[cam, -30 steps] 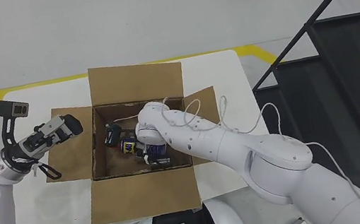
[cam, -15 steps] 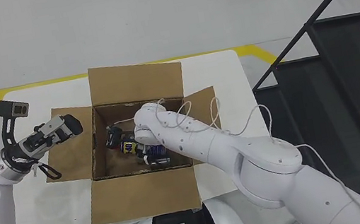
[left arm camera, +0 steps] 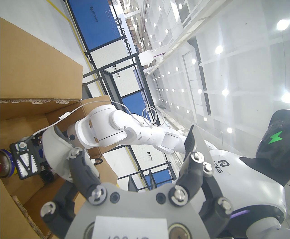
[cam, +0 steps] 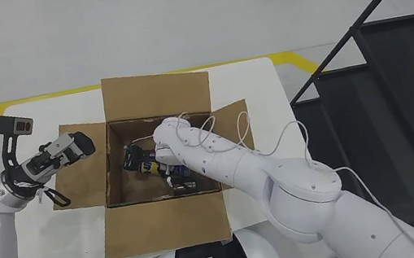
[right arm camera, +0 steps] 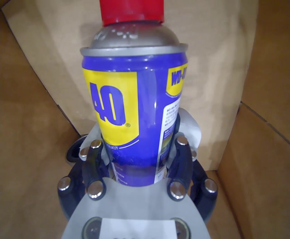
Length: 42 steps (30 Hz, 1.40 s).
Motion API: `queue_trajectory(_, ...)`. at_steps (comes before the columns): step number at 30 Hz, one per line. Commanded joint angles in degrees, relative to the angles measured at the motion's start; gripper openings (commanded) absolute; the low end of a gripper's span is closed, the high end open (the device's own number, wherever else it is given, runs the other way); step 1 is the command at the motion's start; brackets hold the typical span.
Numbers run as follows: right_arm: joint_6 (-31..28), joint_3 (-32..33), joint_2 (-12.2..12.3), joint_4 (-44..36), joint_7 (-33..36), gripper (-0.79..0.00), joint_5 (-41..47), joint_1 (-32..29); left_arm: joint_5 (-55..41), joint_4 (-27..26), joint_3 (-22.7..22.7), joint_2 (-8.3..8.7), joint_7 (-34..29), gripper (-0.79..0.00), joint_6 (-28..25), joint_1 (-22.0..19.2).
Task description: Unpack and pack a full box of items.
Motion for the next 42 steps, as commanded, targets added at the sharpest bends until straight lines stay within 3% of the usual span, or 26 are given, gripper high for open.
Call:
queue_trajectory(1, -0.1, 0.6, 0.3, -0.1, -0.9, -0.785, -0.1, 0.2, 0.0, 0.0, 0.0, 0.00, 0.0, 0.000, 0.0, 0.0)
queue_trajectory(8, 1.0, 2.8, 3.0, -5.6, -2.2, -0.785, -2.1, -0.6, 0.0, 0.0, 0.0, 0.00, 0.0, 0.000, 0.0, 0.0)
queue_trajectory(15, 4.2, 8.5, 9.4, -21.0, 0.4, -0.785, -5.5, -4.9, 0.0, 0.0, 0.0, 0.00, 0.0, 0.000, 0.0, 0.0)
queue_trajectory(23, 6.1, 21.0, 19.5, -48.0, 10.8, -0.785, -14.7, -19.2, 0.0, 0.0, 0.0, 0.00, 0.0, 0.000, 0.0, 0.0)
queue_trajectory(27, 3.3, 28.3, 23.1, -59.6, 12.6, -0.785, -17.4, -27.7, -1.9, -0.5, -1.5, -0.14, 4.8, 0.000, -0.5, 0.8)
queue_trajectory(36, -0.7, 36.3, 26.3, -70.7, 7.0, -0.785, -18.7, -37.7, -8.2, 2.8, -9.9, 0.02, 10.5, 0.000, -4.8, 3.7)
queue_trajectory(42, -1.0, 37.1, 26.5, -71.6, 5.1, -0.785, -18.6, -38.6, -8.3, 3.0, -10.1, 0.02, 10.7, 0.000, -4.7, 3.8)
